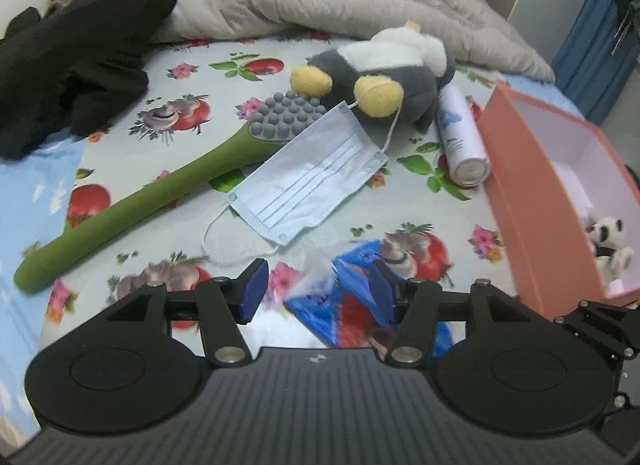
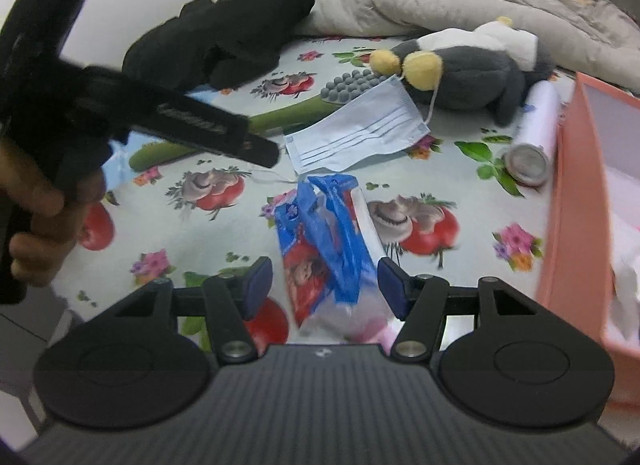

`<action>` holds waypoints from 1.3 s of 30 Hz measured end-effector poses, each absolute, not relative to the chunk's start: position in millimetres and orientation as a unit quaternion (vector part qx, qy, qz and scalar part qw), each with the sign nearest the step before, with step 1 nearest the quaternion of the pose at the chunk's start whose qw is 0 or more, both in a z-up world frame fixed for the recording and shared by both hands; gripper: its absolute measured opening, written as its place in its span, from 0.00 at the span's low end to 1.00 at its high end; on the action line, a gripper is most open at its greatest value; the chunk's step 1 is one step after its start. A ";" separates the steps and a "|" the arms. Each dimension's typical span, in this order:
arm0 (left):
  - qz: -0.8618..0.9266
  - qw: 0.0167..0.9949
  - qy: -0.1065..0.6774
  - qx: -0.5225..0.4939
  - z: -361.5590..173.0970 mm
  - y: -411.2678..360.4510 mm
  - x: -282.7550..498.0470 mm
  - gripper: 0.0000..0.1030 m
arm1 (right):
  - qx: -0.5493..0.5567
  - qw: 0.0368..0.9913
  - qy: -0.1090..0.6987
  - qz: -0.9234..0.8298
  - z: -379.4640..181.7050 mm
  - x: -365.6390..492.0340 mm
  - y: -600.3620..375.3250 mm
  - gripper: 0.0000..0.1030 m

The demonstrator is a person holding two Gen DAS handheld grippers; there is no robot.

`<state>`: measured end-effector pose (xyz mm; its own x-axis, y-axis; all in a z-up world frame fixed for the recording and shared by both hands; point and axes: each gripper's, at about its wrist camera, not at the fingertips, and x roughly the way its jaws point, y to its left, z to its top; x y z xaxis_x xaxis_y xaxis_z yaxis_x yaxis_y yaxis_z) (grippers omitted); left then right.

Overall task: Organize soft objects
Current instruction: 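Move the left gripper to the blue face mask while the right reaches the blue bag, then grasp the face mask with the left gripper while the right grasps the blue bag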

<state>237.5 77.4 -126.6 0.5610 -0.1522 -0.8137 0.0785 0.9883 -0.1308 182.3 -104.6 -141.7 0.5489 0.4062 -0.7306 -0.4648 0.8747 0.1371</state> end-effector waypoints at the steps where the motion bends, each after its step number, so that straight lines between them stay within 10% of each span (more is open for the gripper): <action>1: -0.067 0.881 0.467 -0.035 -132.0 77.2 247.1 0.61 | -0.046 0.879 0.405 0.248 -146.5 188.8 -100.3 0.59; 16: -0.115 0.851 0.510 0.045 -206.0 66.6 354.2 0.68 | -0.088 0.844 0.445 0.287 -193.7 247.2 -82.5 0.57; 32: -0.126 0.837 0.527 0.079 -238.4 46.9 391.9 0.68 | -0.085 0.843 0.456 0.274 -191.4 248.6 -107.6 0.21; 39: -0.120 0.839 0.526 0.068 -238.6 52.0 396.5 0.46 | -0.070 0.851 0.455 0.253 -193.4 248.0 -120.9 0.19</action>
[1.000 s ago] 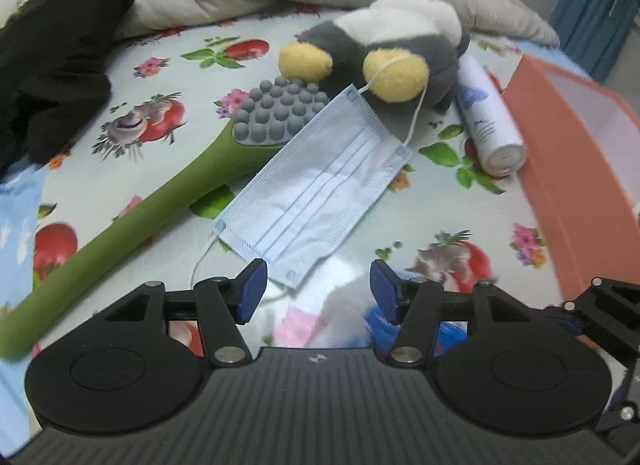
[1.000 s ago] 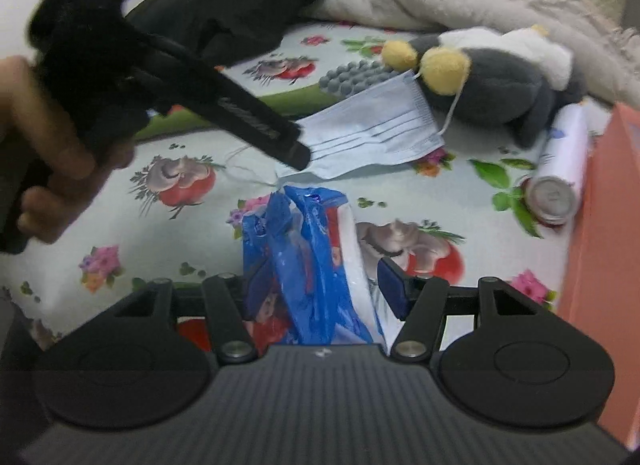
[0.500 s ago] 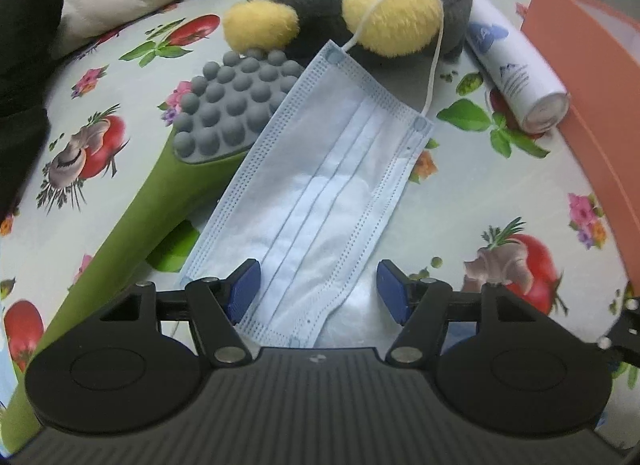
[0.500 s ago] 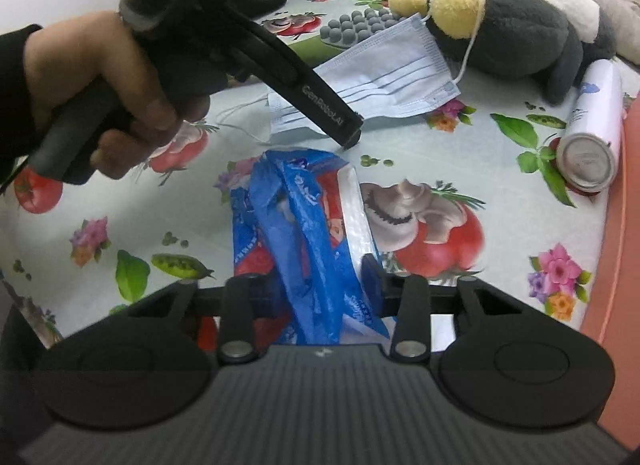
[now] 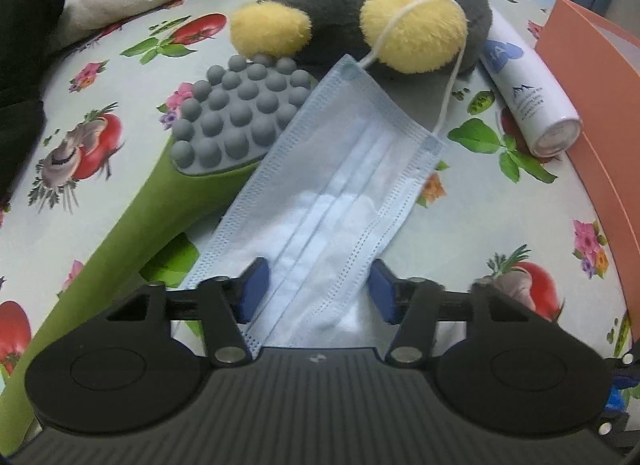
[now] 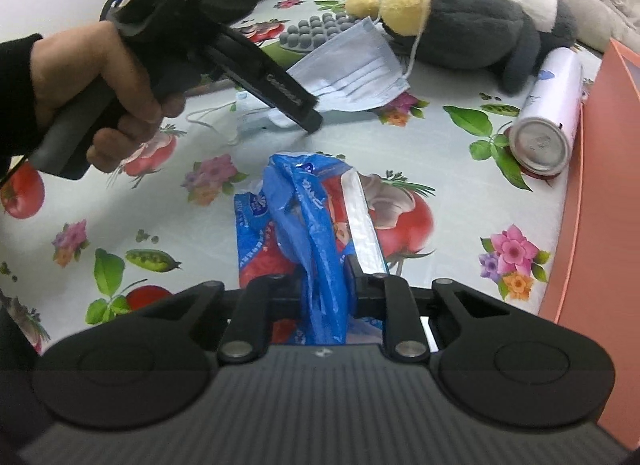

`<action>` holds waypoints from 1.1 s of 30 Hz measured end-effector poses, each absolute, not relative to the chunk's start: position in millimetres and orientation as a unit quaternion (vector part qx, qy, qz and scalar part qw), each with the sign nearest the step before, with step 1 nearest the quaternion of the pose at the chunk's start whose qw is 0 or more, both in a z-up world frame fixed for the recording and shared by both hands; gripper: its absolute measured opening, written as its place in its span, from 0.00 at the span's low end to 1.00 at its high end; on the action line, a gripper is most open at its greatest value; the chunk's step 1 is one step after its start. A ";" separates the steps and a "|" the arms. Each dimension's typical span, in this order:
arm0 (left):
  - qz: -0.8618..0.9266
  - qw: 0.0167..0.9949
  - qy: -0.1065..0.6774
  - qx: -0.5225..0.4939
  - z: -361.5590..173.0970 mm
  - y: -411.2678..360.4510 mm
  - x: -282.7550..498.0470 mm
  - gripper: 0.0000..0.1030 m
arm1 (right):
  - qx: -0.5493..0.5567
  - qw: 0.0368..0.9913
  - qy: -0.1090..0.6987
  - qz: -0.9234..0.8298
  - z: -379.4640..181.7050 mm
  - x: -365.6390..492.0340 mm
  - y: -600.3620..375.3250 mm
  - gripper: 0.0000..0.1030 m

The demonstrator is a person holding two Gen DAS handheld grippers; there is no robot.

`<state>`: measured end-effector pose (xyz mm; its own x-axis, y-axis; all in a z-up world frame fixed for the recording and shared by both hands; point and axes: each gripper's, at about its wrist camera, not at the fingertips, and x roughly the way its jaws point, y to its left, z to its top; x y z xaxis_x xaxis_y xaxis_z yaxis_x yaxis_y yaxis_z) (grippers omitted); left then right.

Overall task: Organize soft objects
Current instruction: 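Grasp the face mask with the left gripper while the right grasps the blue bag, then lift the mask by its ear loop with the left while the right lifts the bag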

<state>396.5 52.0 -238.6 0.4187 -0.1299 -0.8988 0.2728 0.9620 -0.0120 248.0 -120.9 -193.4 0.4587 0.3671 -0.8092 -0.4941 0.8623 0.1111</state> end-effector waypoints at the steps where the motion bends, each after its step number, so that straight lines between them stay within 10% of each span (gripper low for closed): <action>1: -0.116 0.841 0.524 0.070 -238.2 52.7 396.3 0.40 | -0.067 0.852 0.455 0.250 -193.2 248.0 -121.6 0.19; 4: -0.104 0.844 0.522 0.068 -236.4 56.2 397.0 0.13 | -0.060 0.856 0.455 0.239 -192.1 248.3 -122.4 0.16; 8: -0.096 0.843 0.527 0.039 -231.4 63.9 394.9 0.04 | -0.052 0.861 0.455 0.220 -191.5 247.5 -125.9 0.13; 33: -0.067 0.879 0.468 -0.058 -142.6 46.0 248.8 0.03 | -0.014 0.899 0.403 0.167 -126.6 177.5 -159.2 0.11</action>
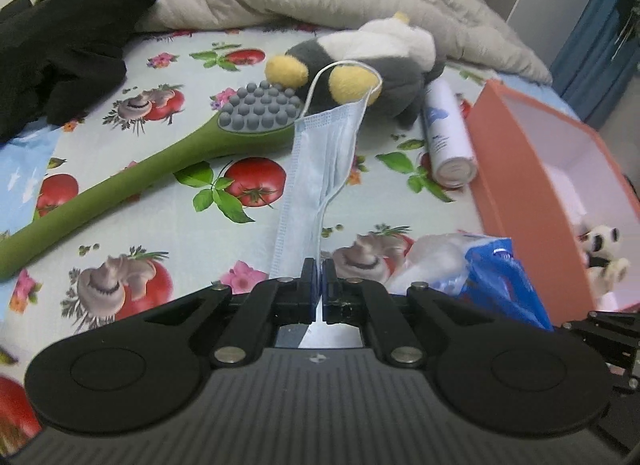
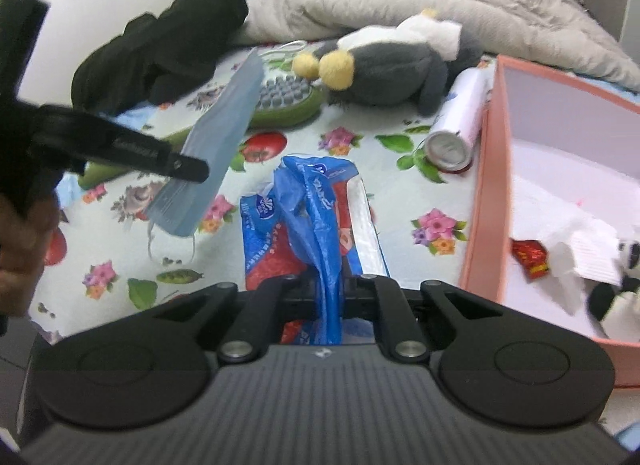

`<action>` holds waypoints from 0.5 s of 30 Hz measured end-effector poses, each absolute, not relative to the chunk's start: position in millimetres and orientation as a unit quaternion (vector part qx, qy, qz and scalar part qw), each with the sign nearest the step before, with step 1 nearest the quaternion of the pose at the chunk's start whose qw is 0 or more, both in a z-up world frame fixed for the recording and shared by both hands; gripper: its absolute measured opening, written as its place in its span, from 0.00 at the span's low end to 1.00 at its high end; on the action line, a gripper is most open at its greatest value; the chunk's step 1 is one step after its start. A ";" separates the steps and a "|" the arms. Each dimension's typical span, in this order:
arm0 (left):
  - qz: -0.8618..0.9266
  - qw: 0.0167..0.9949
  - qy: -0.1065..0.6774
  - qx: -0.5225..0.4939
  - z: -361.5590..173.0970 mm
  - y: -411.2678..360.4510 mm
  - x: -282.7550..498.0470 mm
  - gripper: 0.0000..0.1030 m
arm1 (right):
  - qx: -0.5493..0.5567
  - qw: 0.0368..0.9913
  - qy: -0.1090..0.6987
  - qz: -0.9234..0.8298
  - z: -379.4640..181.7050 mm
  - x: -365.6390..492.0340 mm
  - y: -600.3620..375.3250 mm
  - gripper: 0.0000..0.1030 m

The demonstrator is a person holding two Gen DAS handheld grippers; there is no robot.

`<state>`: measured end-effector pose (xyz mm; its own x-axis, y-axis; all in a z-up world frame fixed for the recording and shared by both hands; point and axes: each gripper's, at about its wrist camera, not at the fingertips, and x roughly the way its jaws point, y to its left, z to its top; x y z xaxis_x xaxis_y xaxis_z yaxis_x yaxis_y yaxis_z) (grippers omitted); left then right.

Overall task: Organize soft objects
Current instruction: 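Lift the mask by its ear loop with the left while the right lifts the bag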

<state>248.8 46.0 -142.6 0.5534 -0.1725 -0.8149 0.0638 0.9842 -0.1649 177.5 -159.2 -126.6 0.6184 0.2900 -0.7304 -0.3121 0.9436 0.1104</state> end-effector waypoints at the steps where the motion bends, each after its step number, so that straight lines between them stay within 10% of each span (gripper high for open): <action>1: -0.067 0.882 0.463 -0.061 -137.1 45.2 243.4 0.03 | -0.012 0.902 0.400 0.165 -123.6 174.5 -160.9 0.11; 15: -0.092 0.900 0.415 -0.094 -70.1 18.5 161.0 0.03 | 0.038 0.931 0.341 0.124 -62.3 118.7 -197.5 0.11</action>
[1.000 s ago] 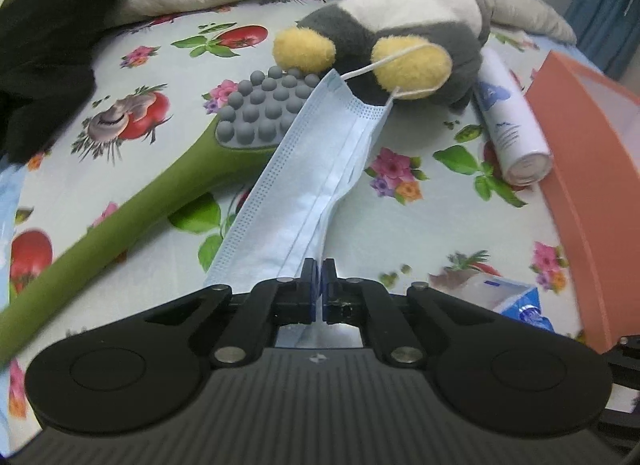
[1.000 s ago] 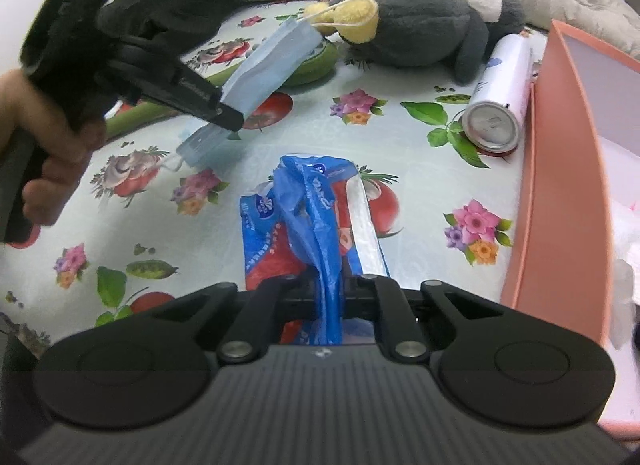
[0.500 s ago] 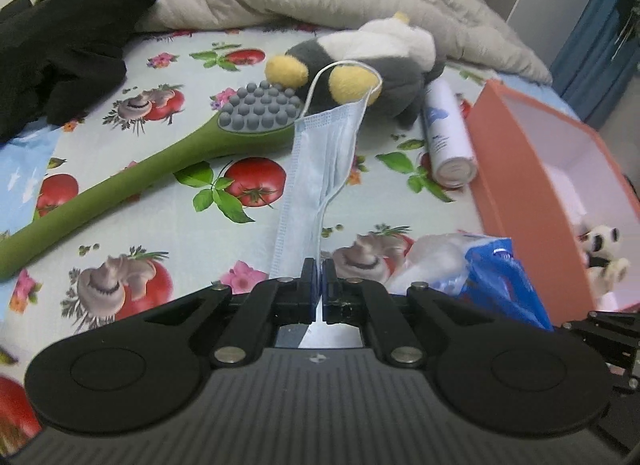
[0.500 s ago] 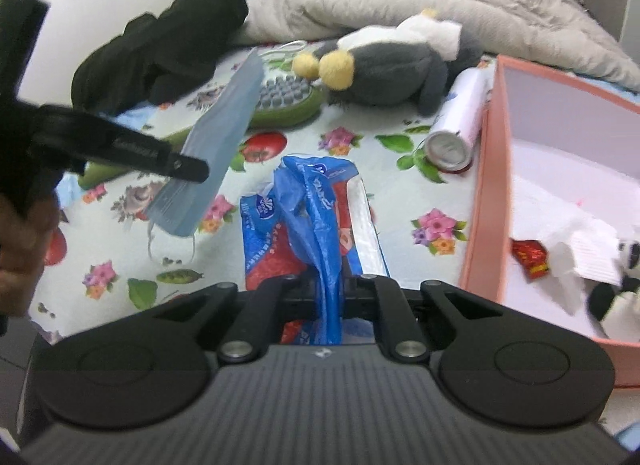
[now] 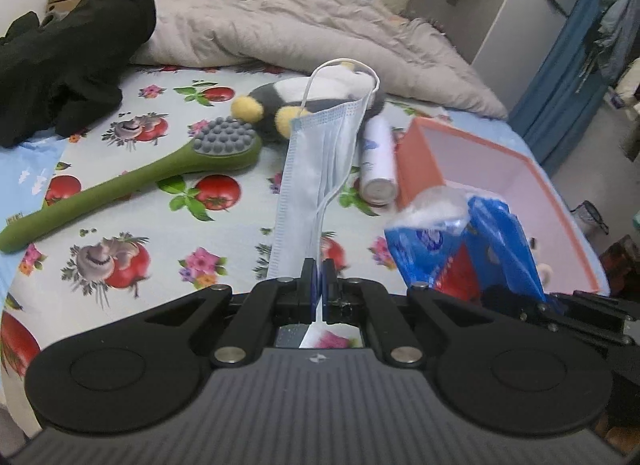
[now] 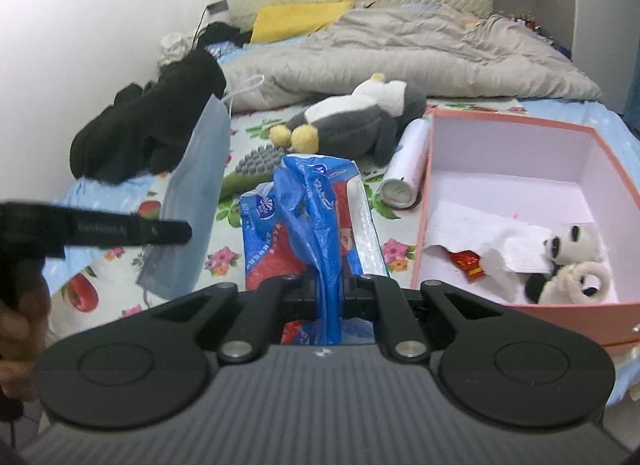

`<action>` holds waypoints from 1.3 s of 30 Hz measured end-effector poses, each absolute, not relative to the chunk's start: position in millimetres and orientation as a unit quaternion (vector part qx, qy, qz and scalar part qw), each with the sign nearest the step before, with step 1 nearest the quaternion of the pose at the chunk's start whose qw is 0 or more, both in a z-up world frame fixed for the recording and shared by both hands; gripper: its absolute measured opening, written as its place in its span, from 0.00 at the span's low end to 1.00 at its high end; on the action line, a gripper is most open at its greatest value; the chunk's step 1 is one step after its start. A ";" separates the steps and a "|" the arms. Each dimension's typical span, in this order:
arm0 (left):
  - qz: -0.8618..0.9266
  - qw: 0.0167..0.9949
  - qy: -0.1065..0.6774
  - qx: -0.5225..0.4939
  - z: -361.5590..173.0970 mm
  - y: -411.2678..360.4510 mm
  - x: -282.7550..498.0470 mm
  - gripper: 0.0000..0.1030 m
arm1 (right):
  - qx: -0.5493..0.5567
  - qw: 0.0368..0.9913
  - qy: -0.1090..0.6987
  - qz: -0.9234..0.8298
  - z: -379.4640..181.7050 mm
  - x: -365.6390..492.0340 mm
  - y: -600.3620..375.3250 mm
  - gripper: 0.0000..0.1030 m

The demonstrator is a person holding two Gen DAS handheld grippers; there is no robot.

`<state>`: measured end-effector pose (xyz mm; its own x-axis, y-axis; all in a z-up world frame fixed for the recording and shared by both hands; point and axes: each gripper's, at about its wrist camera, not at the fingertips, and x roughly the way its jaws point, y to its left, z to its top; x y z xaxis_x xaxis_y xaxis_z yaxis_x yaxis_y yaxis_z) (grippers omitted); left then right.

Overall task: Organize soft objects
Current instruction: 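Lift the mask by its ear loop with the left while the right lifts the bag, then carry the mask in the left gripper while the right carries the bag over the box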

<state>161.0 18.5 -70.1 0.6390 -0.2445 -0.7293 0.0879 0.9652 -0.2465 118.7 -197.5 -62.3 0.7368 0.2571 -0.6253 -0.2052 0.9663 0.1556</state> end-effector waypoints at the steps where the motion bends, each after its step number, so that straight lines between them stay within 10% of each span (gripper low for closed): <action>1: -0.095 0.901 0.413 -0.096 -67.4 15.4 155.7 0.03 | 0.039 0.933 0.338 0.122 -59.1 114.9 -199.9 0.11; 39: -0.222 0.885 0.398 -0.090 -22.4 -158.2 154.5 0.03 | 0.123 0.946 0.300 0.012 -28.7 77.8 -344.0 0.11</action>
<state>154.5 -158.2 -22.4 0.5842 -0.4642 -0.6658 0.3211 0.8856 -0.3357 77.8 -344.0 -28.7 0.8203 0.0960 -0.5639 0.0512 0.9695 0.2396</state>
